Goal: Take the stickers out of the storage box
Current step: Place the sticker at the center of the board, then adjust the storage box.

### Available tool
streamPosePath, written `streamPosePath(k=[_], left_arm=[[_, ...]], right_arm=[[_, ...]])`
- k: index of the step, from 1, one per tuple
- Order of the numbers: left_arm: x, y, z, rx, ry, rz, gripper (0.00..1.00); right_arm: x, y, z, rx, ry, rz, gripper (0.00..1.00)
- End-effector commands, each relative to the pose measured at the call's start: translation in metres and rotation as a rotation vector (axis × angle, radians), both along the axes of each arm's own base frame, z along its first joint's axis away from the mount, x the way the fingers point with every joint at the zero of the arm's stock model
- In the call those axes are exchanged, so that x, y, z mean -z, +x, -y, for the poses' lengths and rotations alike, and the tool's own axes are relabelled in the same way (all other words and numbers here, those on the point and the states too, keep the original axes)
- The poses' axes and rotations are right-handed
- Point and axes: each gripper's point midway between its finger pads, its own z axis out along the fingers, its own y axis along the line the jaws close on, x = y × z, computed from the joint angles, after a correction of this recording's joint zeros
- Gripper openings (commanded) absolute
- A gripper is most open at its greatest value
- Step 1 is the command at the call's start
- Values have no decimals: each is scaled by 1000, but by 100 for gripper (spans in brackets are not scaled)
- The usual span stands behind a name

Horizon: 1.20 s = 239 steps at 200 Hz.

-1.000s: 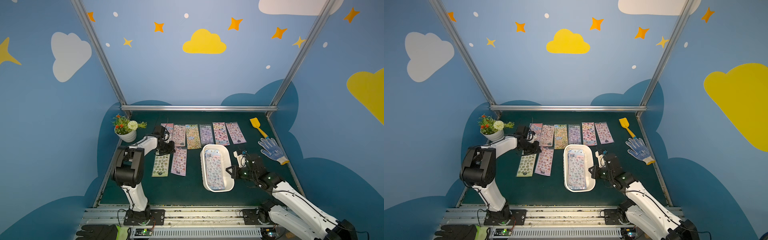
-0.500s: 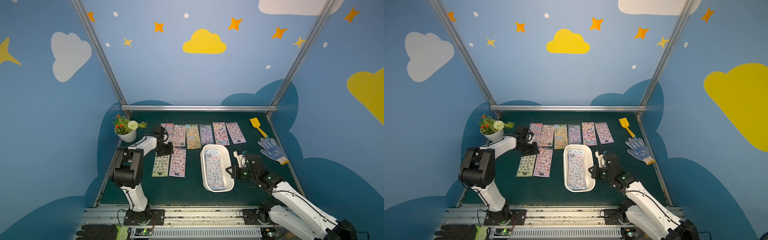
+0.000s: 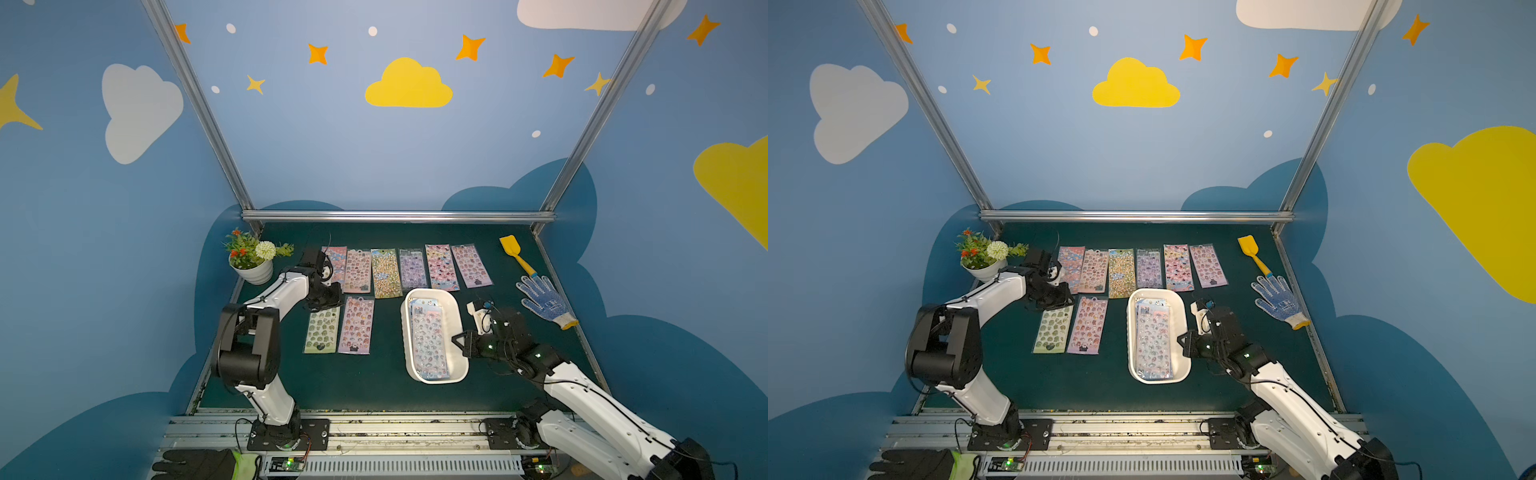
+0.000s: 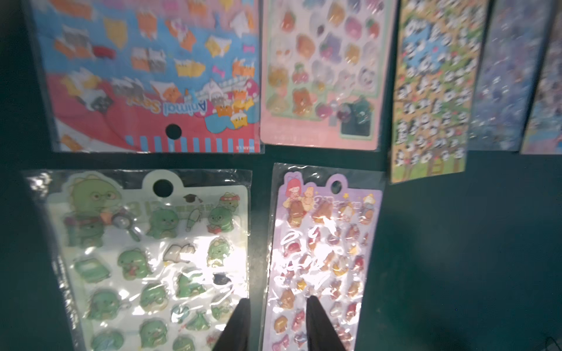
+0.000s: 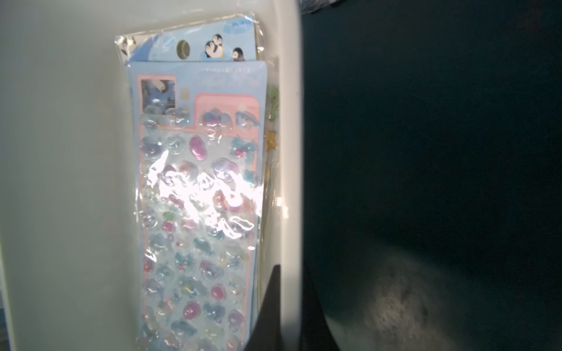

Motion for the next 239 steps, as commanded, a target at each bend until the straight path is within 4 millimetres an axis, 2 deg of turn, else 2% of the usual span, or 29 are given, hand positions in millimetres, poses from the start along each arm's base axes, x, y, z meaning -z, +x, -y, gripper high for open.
streamPosePath(k=[1, 47, 77, 98, 114, 118, 145, 163, 205, 239], left_arm=[[-36, 3, -5, -38, 0, 70, 39], [-99, -6, 3, -95, -99, 198, 45], [-112, -21, 2, -146, -96, 163, 49], [-120, -34, 9, -136, -89, 159, 51], [-134, -43, 17, -115, -84, 197, 55], [-138, -45, 20, -109, -86, 210, 56], [-162, -60, 36, -57, -93, 293, 62], [-175, -68, 46, -22, -93, 347, 66], [-185, -72, 51, -1, -67, 418, 67], [-173, -69, 52, -51, -82, 390, 65]], right_arm=[[-3, 6, -1, 14, 7, 8, 0], [0, 13, 3, 37, -48, -10, 0], [0, 20, 3, 40, -92, -22, 0], [-2, 27, 1, 43, -118, -35, 0], [-2, 32, -1, 52, -142, -43, 0], [-10, 38, -4, 54, -140, -26, 0], [-18, 53, -14, 57, -199, -22, 0], [-23, 61, -28, 44, -229, -17, 0], [-36, 77, -64, 7, -287, -6, 0], [-48, 89, -93, -9, -305, 17, 0]])
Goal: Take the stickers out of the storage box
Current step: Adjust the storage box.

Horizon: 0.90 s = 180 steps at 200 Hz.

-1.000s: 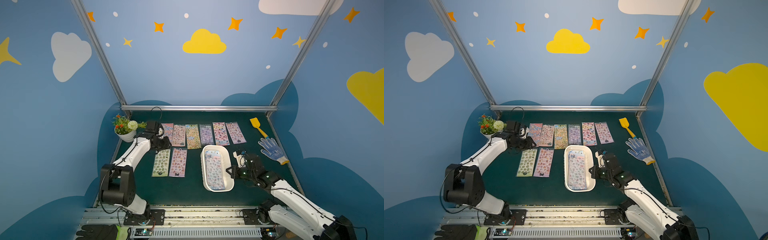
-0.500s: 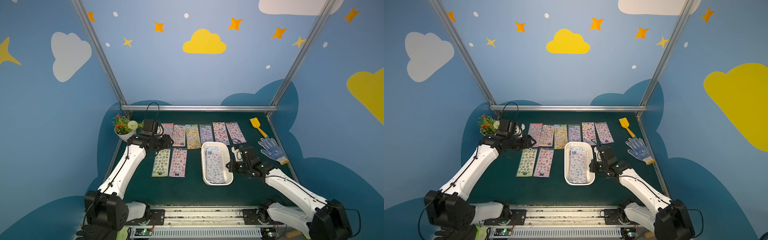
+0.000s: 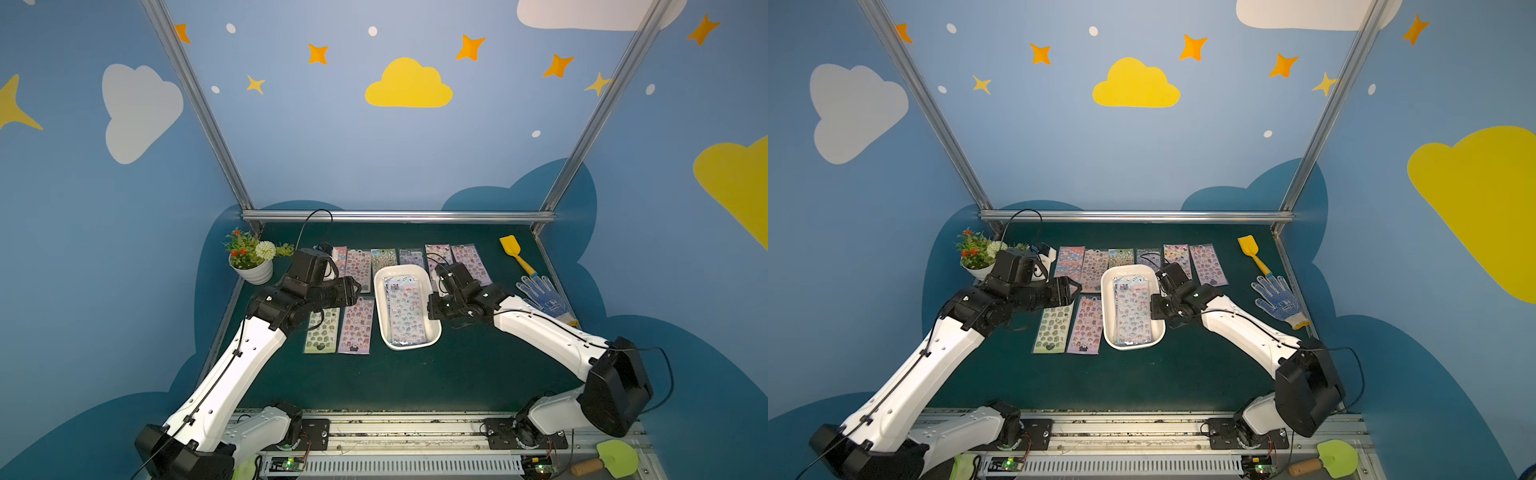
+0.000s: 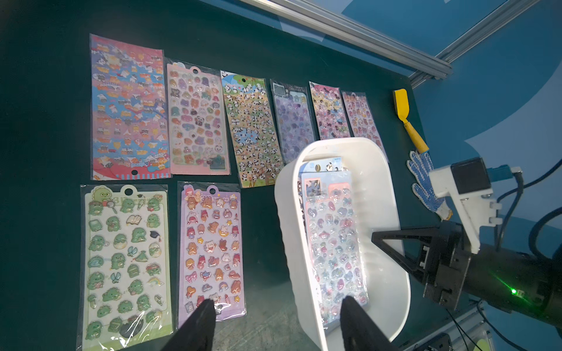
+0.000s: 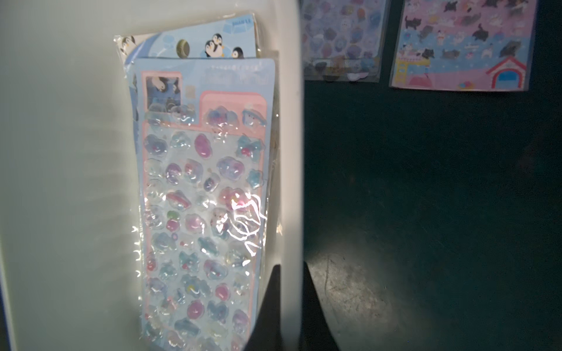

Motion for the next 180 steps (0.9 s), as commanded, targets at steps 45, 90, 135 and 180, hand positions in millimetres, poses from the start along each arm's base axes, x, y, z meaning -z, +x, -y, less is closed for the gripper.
streamPosePath(k=[45, 90, 135, 180], left_arm=[[31, 10, -5, -146, -31, -75, 60], [50, 14, -14, -220, -9, -113, 55], [69, 15, -22, -268, 20, -134, 43], [83, 20, -25, -290, 29, -164, 33]], right_arm=[[-23, 20, -48, -18, -19, 55, 0], [-31, 21, -77, -52, -5, 71, 0], [-35, 17, -88, -80, 9, 87, 0], [-35, 9, -93, -105, 48, 91, 0]])
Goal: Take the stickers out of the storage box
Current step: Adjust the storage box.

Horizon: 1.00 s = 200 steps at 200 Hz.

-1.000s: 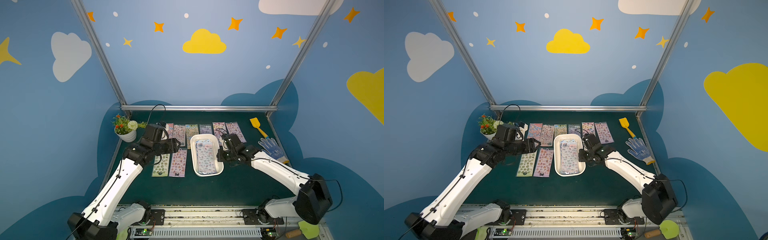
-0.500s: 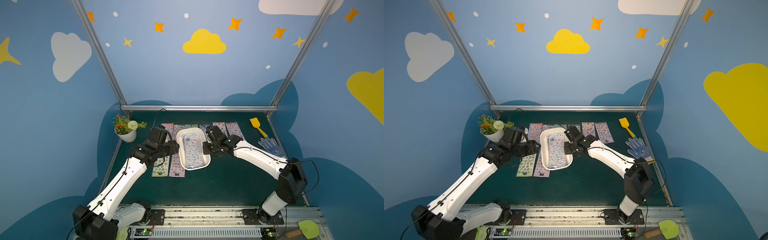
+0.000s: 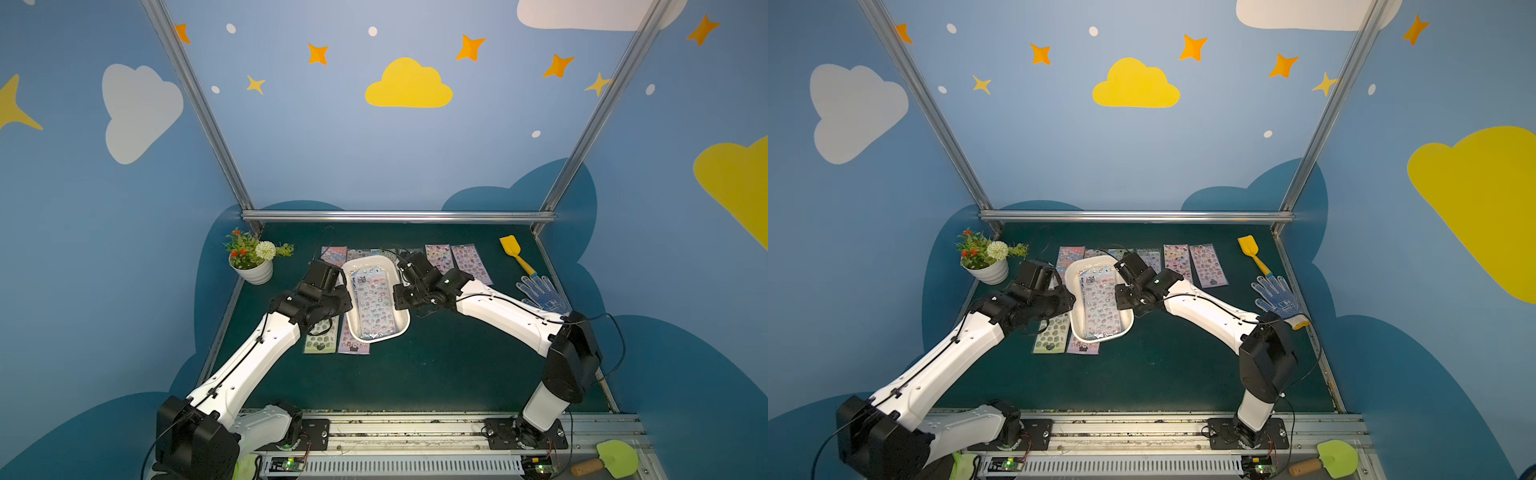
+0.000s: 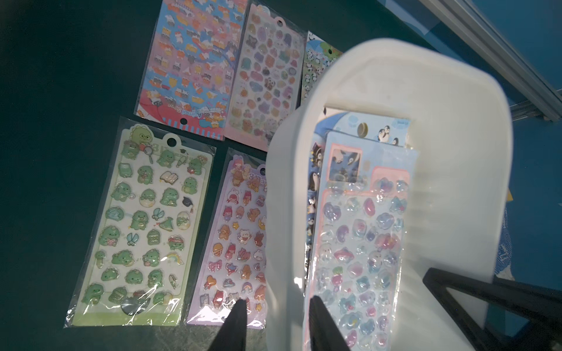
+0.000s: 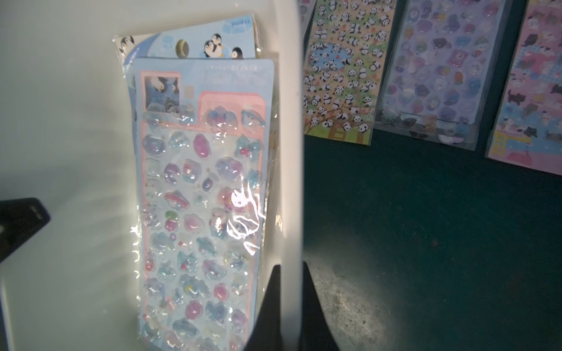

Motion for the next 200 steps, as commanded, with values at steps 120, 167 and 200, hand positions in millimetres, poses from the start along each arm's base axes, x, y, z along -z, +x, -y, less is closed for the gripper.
streamPosePath(k=[120, 167, 200], left_arm=[[19, 20, 3, -35, -27, -53, 18], [8, 25, 4, -30, -23, -36, 4], [-3, 26, 5, -4, -15, -15, 4]], right_arm=[[-16, -10, -12, -24, 112, 24, 0], [-20, -12, -18, -42, 129, 18, 0], [-28, -12, -25, -70, 153, 24, 0]])
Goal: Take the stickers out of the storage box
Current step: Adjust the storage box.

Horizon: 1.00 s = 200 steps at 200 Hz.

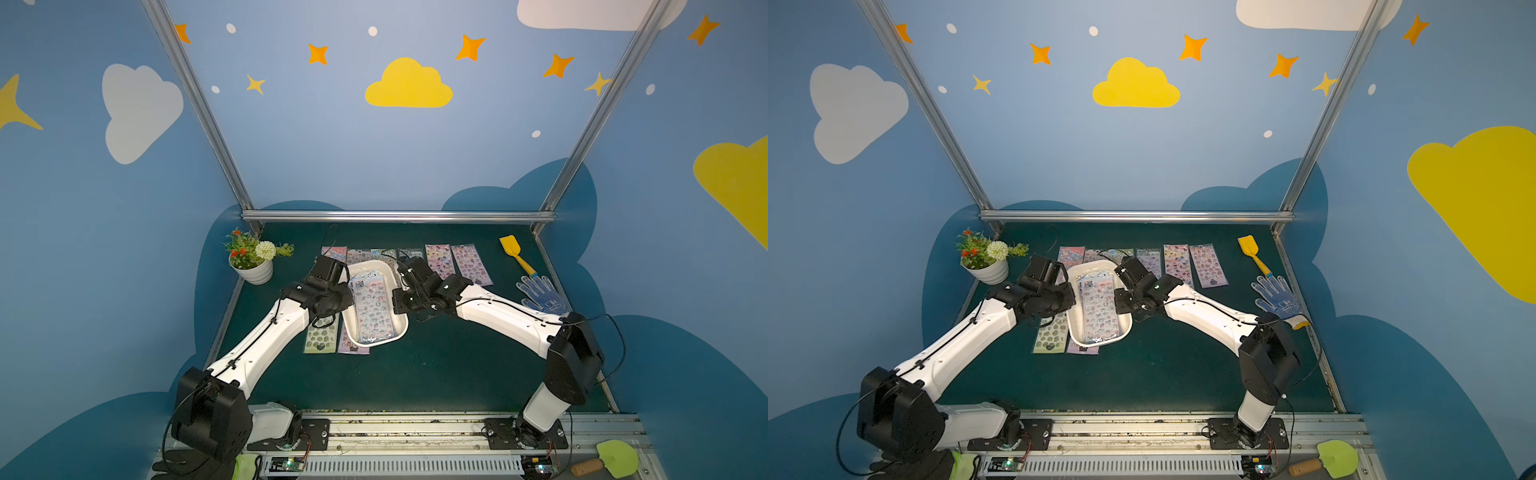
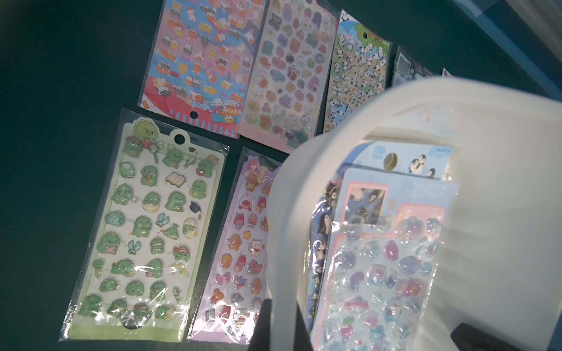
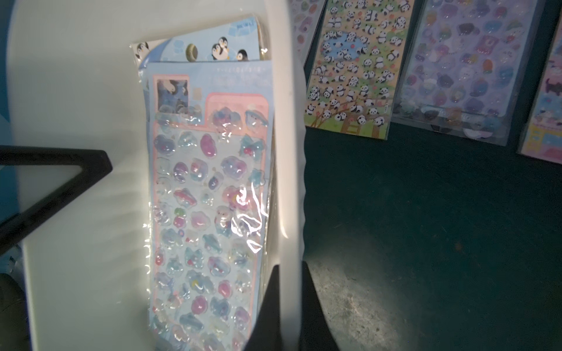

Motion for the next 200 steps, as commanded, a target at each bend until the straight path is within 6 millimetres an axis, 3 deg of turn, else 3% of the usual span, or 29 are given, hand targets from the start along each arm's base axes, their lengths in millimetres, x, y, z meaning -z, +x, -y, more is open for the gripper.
streamPosePath(k=[1, 29, 52, 104, 125, 145, 200], left_arm=[[-26, 9, 7, 22, -41, 62, 4], [-36, 7, 12, 82, -42, 86, 3], [-49, 6, 11, 104, -50, 121, 4], [-75, 9, 10, 171, -70, 212, 4], [-78, 13, 0, 157, -19, 200, 4], [-80, 17, -9, 127, -3, 182, 4], [-80, 22, -42, 31, 99, 149, 3]], right_arm=[[-36, -1, -17, -37, 110, 40, 0], [-42, -2, -17, -49, 122, 52, 4], [-47, -2, -18, -62, 137, 61, 19], [-66, -1, -20, -81, 186, 89, 44], [-75, 1, -16, -71, 198, 113, 58], [-85, 1, -10, -79, 202, 138, 65], [-107, 0, 18, -80, 187, 211, 74]])
